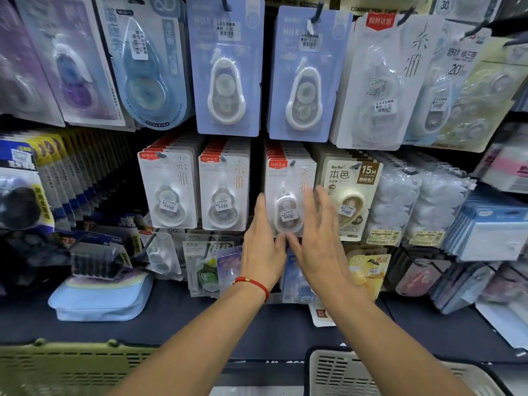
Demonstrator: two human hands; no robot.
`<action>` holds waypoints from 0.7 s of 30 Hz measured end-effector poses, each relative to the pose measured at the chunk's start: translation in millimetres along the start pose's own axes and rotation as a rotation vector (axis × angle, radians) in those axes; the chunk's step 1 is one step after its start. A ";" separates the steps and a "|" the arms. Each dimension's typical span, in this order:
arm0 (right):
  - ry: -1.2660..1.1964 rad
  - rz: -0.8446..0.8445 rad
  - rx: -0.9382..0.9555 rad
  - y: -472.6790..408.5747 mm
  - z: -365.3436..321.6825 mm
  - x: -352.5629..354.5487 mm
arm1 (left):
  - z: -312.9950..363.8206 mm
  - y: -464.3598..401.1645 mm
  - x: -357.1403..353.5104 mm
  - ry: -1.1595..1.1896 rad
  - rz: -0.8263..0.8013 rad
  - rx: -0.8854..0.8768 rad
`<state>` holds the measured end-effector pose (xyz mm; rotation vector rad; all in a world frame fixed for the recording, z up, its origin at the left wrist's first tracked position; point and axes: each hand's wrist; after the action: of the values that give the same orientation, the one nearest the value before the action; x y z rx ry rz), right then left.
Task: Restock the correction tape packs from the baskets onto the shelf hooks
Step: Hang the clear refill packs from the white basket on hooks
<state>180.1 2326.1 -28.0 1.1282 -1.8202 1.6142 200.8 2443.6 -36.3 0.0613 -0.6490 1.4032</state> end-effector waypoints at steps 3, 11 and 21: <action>0.193 0.020 0.141 4.3 1.7 5.3 | 1.1 10.6 11.2 -0.069 0.021 -0.009; 0.371 0.145 0.324 -0.3 -21.9 -2.7 | -25.6 17.0 89.3 -0.745 0.435 -0.141; 0.459 0.052 0.249 -50.6 -73.0 -36.3 | -68.1 -2.1 109.2 -0.785 0.343 -0.107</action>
<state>228.3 2407.3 -11.4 0.7255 -1.3904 1.9758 231.7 2568.4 -42.3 0.4496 -1.4339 1.6649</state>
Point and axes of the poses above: each hand's wrist, its own y-axis away from the middle knuckle, its own x-axis out of the back of the hand, z = x × y, and after that the axes turned 9 degrees about -z, right-handed
